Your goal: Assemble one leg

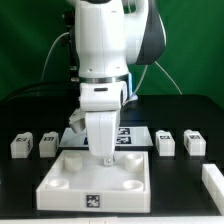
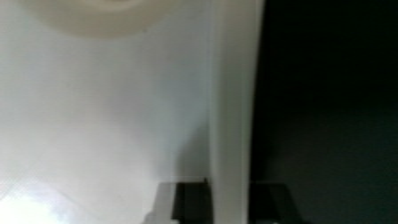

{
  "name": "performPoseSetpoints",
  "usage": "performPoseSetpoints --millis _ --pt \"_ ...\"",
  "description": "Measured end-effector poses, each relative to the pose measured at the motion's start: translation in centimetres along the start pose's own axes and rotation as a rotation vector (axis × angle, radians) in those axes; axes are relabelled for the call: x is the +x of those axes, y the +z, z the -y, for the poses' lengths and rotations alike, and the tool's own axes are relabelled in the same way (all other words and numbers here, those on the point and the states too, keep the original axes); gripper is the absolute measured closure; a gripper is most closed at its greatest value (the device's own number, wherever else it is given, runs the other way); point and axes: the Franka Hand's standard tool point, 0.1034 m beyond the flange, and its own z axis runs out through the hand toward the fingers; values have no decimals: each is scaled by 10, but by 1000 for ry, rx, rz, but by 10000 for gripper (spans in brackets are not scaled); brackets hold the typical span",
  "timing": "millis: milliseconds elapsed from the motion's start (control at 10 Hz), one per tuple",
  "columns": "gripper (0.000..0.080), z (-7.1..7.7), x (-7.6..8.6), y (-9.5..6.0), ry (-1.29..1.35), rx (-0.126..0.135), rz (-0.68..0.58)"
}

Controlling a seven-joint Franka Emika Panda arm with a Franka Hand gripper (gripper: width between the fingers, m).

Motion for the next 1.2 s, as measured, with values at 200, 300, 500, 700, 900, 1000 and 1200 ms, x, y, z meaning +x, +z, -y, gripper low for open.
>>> performPoseSetpoints --millis 200,300,500,700,900,1000,1200 --pt "740 0 0 0 0 0 0" --pt "740 0 0 0 0 0 0" --pt "740 0 0 0 0 0 0" --pt "739 -9 14 -3 -79 -14 0" --pt "739 -20 42 -3 -107 -26 -9" --pt "739 -25 55 -4 -109 -27 -11" --pt "739 -43 75 -3 -80 -14 -10"
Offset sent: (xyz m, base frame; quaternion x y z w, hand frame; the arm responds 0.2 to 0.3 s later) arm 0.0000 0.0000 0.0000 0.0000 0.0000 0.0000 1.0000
